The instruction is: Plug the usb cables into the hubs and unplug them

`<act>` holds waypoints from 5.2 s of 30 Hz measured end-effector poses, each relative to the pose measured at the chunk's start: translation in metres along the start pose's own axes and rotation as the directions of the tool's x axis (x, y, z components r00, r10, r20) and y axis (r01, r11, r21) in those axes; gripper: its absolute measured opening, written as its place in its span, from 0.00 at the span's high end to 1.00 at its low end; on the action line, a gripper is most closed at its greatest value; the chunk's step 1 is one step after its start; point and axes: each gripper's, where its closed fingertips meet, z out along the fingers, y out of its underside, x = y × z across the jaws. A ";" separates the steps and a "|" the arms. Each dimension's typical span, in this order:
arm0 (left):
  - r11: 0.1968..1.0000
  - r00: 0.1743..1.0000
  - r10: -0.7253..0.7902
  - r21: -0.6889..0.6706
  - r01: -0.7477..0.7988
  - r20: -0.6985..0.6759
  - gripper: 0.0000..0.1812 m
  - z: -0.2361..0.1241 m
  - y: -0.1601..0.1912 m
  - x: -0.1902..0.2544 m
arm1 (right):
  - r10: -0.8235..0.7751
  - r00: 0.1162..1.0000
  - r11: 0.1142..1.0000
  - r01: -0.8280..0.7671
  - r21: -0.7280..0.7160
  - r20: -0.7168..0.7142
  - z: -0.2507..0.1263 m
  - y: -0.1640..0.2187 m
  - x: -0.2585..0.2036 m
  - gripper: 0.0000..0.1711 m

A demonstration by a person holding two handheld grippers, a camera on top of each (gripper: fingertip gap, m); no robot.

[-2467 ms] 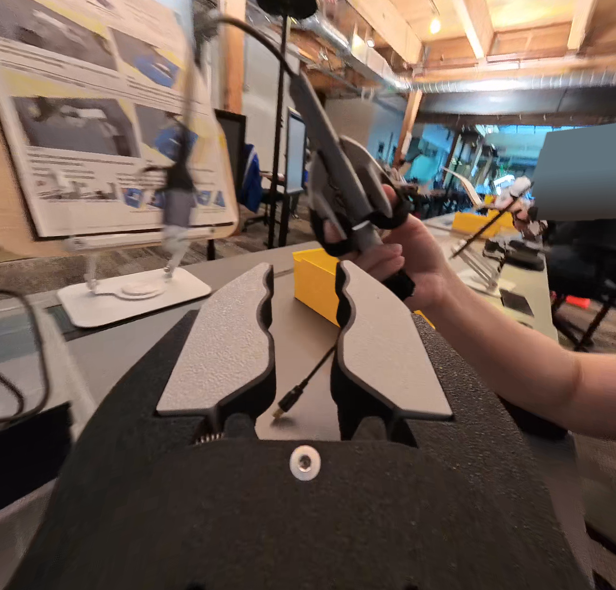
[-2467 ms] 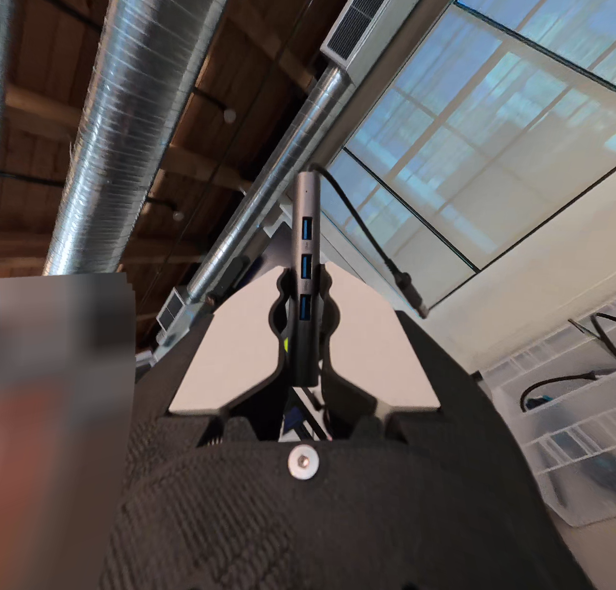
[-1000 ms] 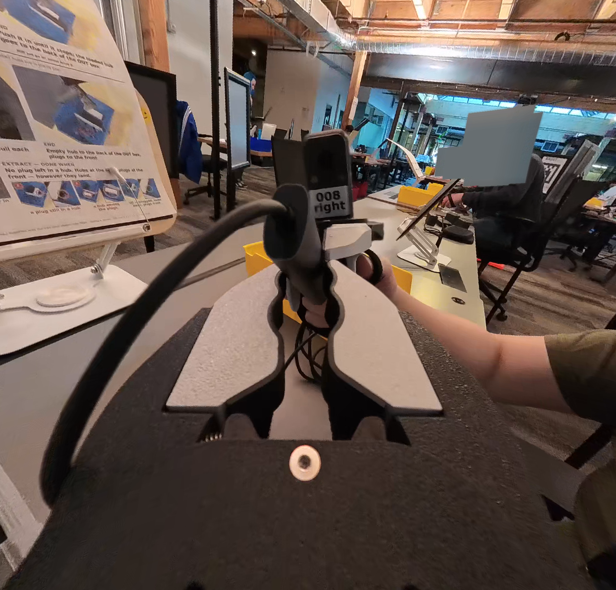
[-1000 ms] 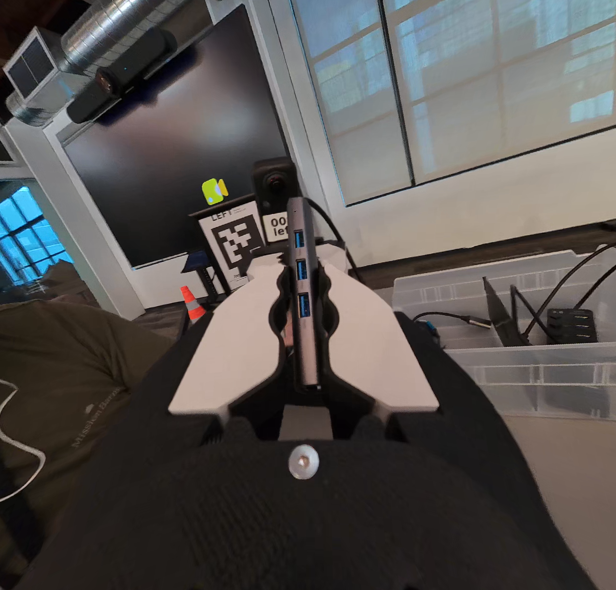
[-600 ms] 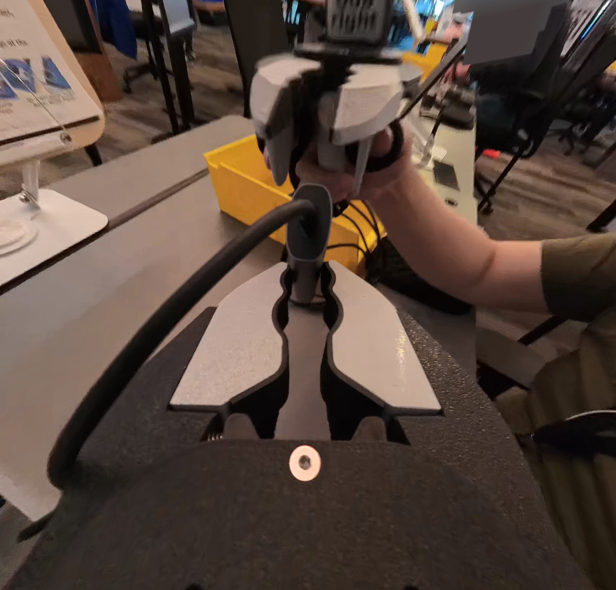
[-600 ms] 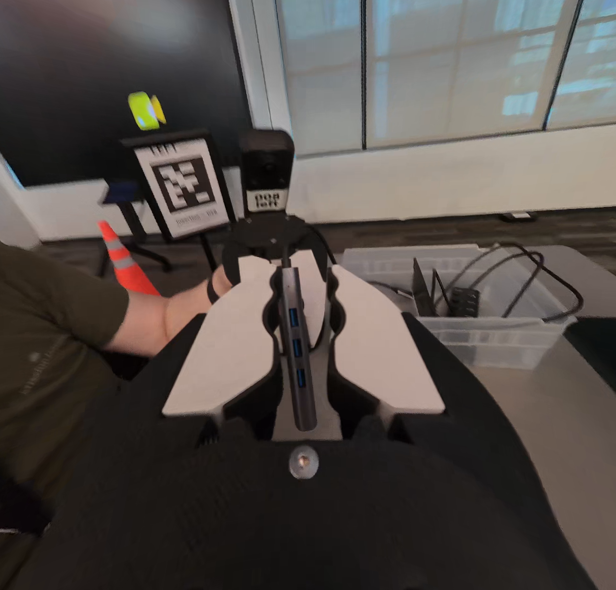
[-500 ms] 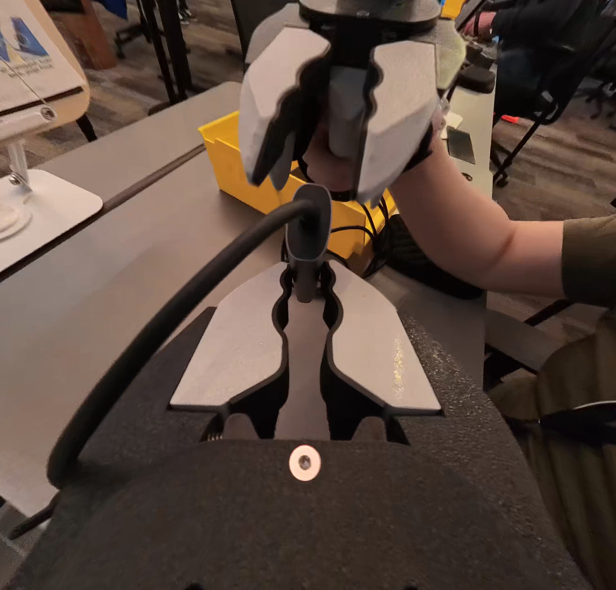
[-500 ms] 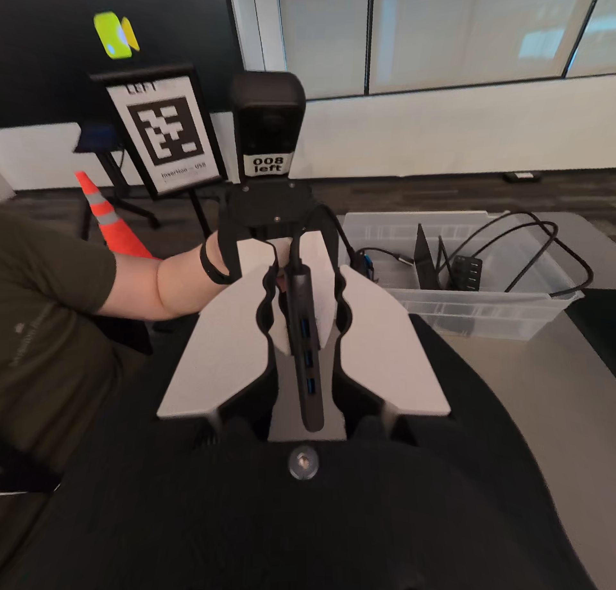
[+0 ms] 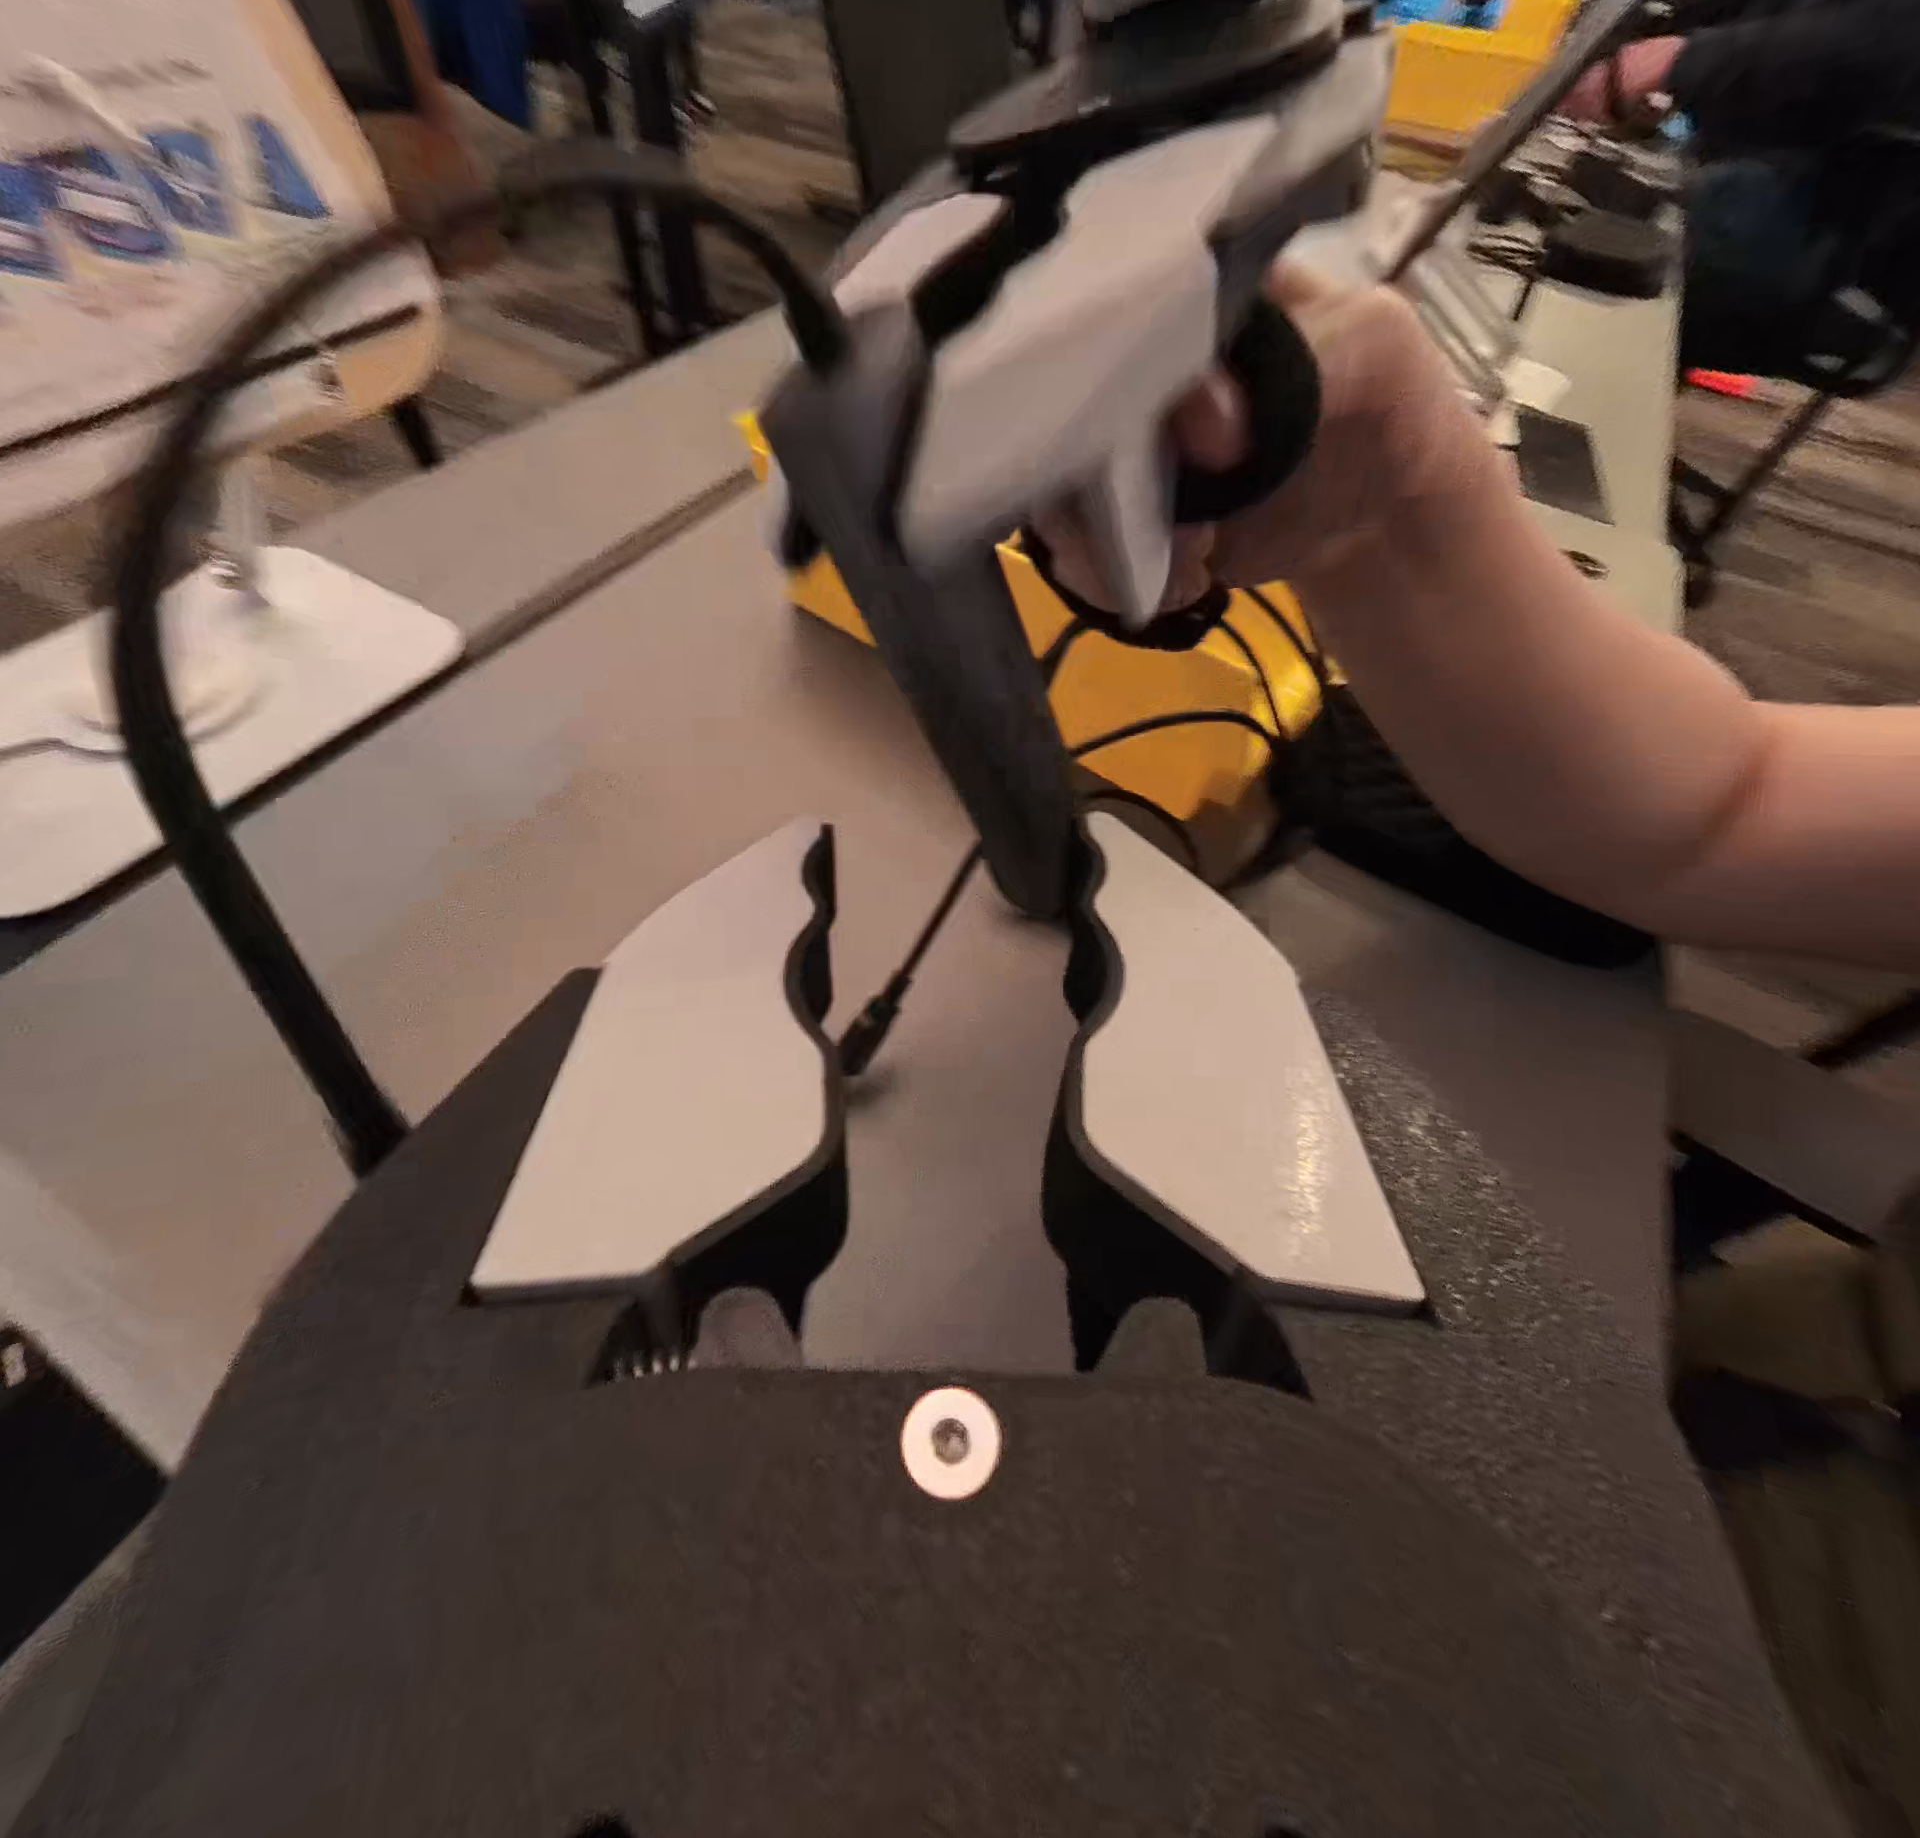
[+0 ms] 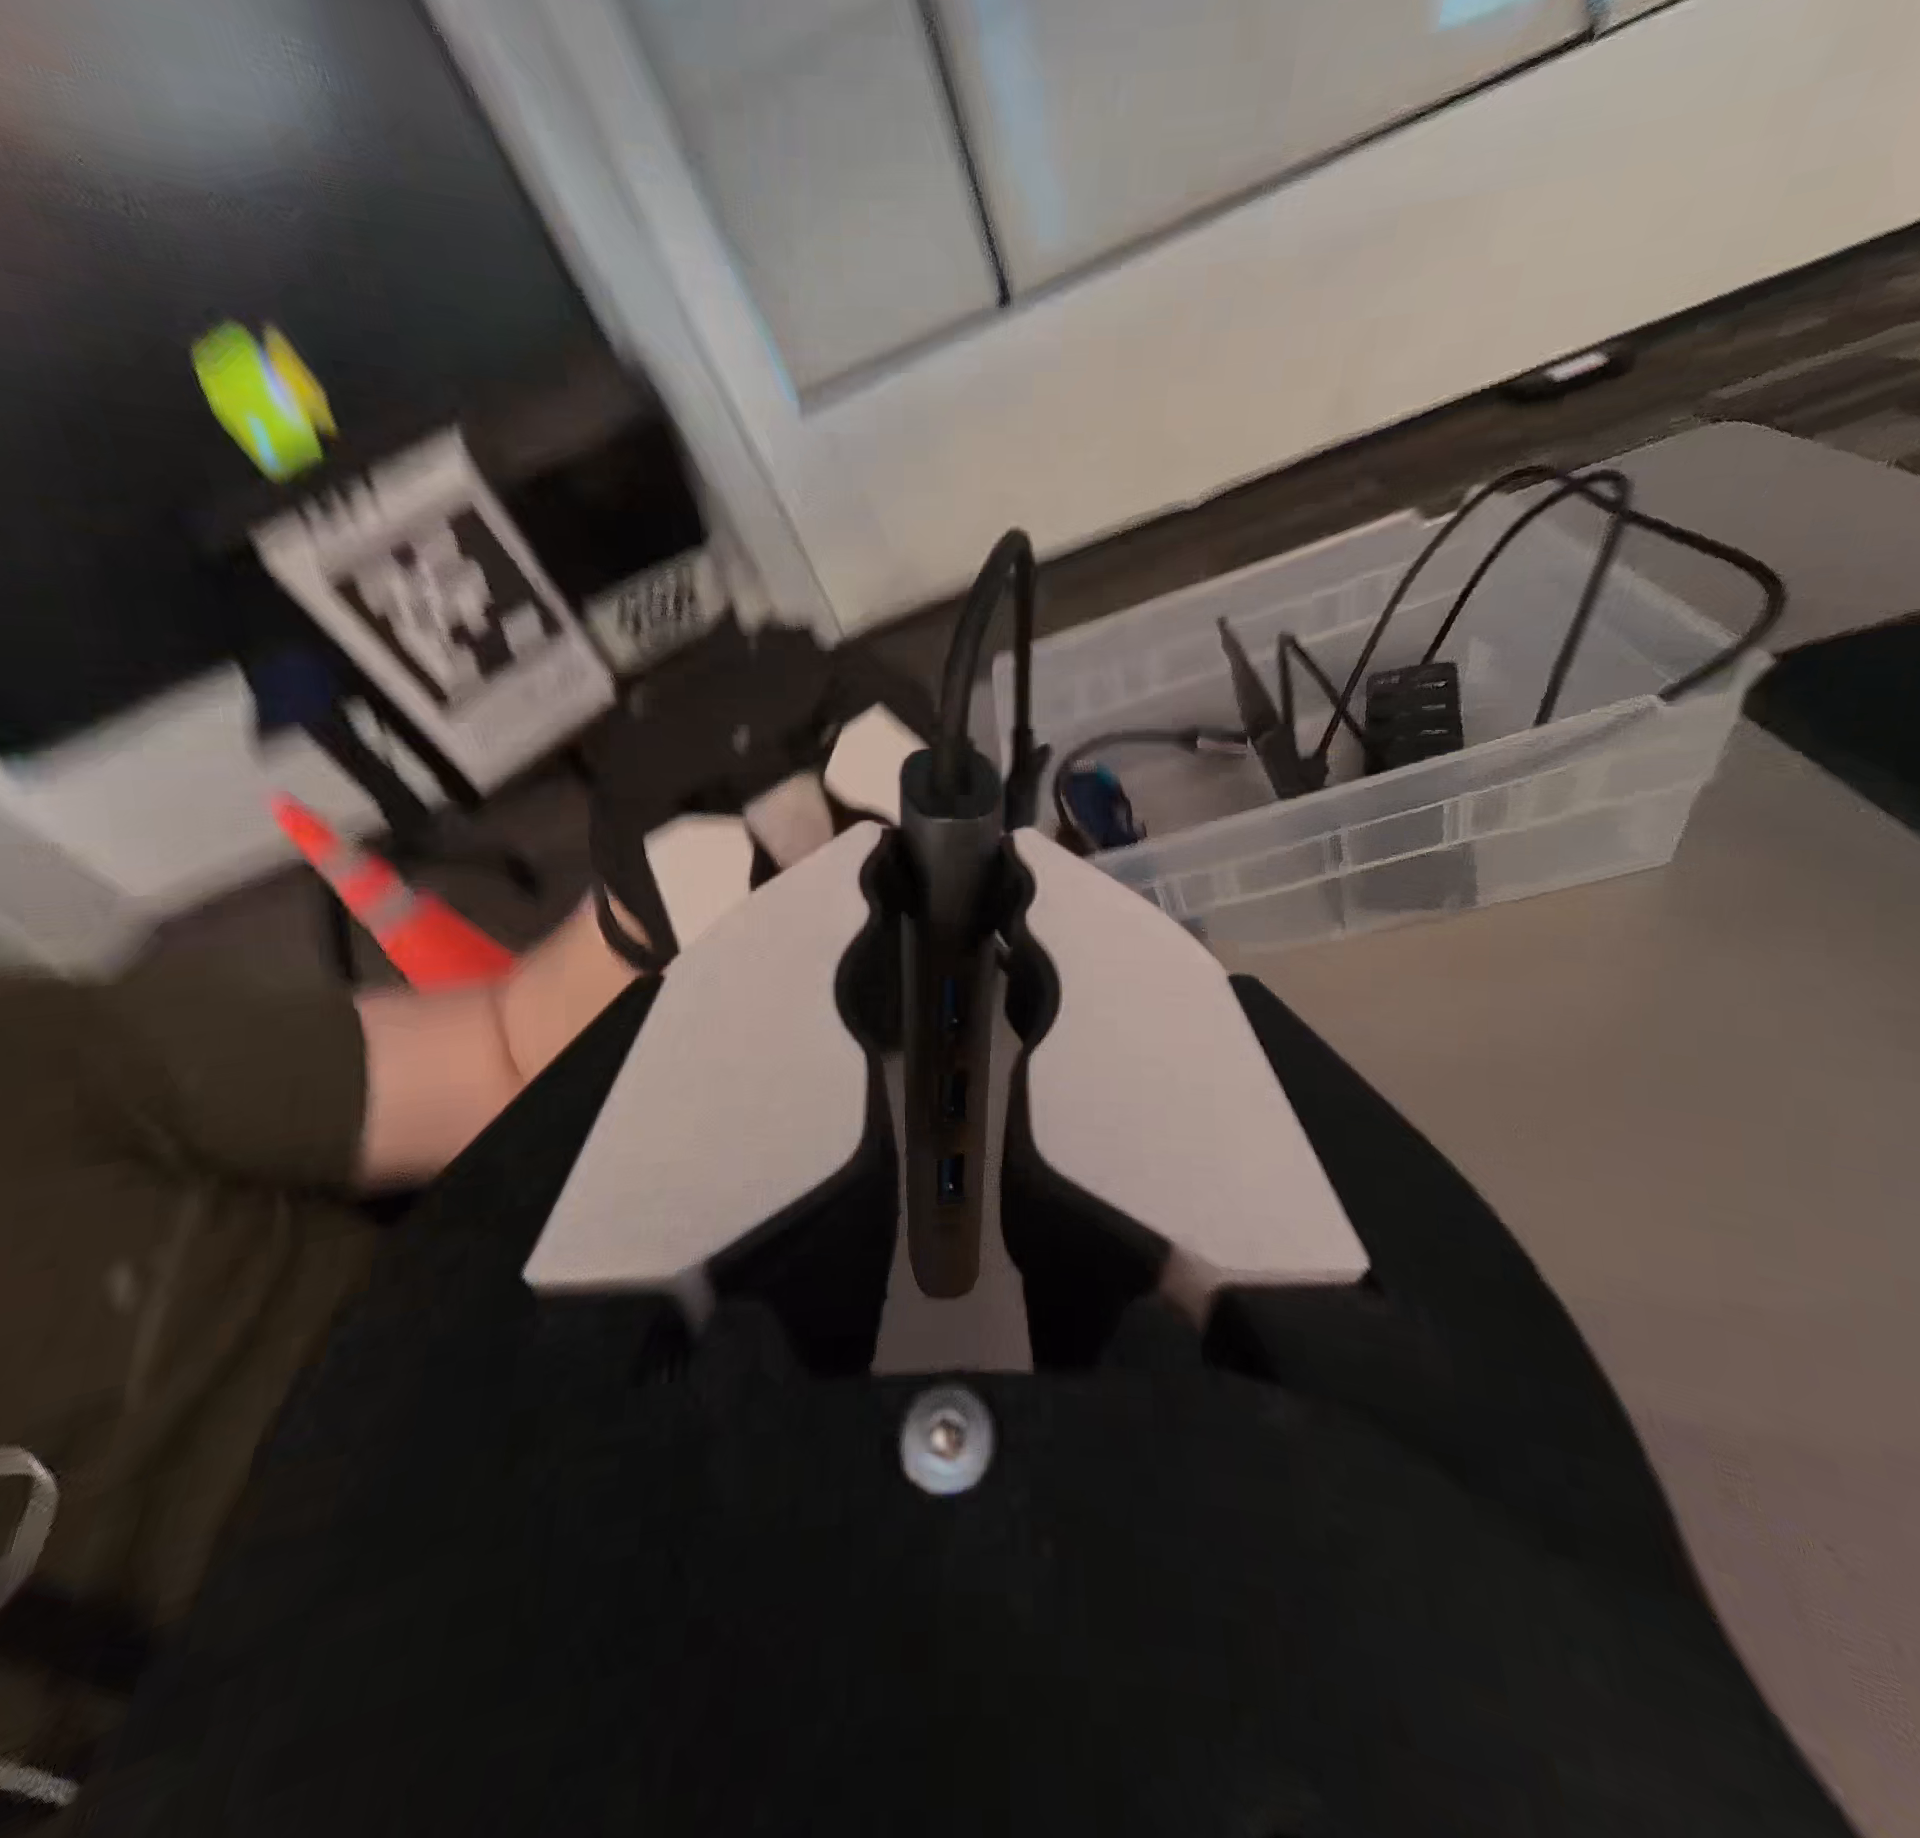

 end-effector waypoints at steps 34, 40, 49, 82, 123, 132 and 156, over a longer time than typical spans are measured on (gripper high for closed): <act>0.815 0.709 0.379 0.148 -0.560 0.595 0.79 0.005 -0.043 -0.036 | 0.694 0.446 0.303 -0.893 0.333 0.565 0.005 0.001 0.053 0.90; 0.856 0.891 0.072 0.431 -0.286 0.448 0.79 -0.026 -0.057 -0.039 | 0.621 0.558 0.507 -0.821 0.260 0.551 0.015 -0.008 0.031 0.87; 0.647 0.942 -0.333 0.736 0.200 0.036 0.79 -0.095 -0.068 -0.071 | 0.280 0.886 0.925 -0.352 0.145 0.370 0.027 0.000 -0.011 0.91; 0.746 0.930 -0.267 0.557 0.365 -0.251 0.79 -0.044 -0.061 -0.017 | -0.858 0.462 0.504 0.842 -0.190 -0.225 -0.006 0.005 -0.006 0.73; 0.643 0.994 -0.106 0.760 0.094 -0.032 0.79 -0.130 -0.153 -0.071 | -0.852 0.221 -0.300 0.538 -0.788 0.475 -0.009 0.195 0.098 0.83; 0.623 0.992 -0.110 0.774 0.113 -0.056 0.80 -0.137 -0.153 -0.074 | -0.878 0.225 -0.238 0.562 -0.792 0.423 -0.013 0.195 0.101 0.87; 0.681 0.995 -0.096 0.726 0.093 -0.037 0.80 -0.119 -0.150 -0.073 | -0.768 0.638 0.498 0.536 -0.682 -0.059 -0.002 0.119 0.063 0.93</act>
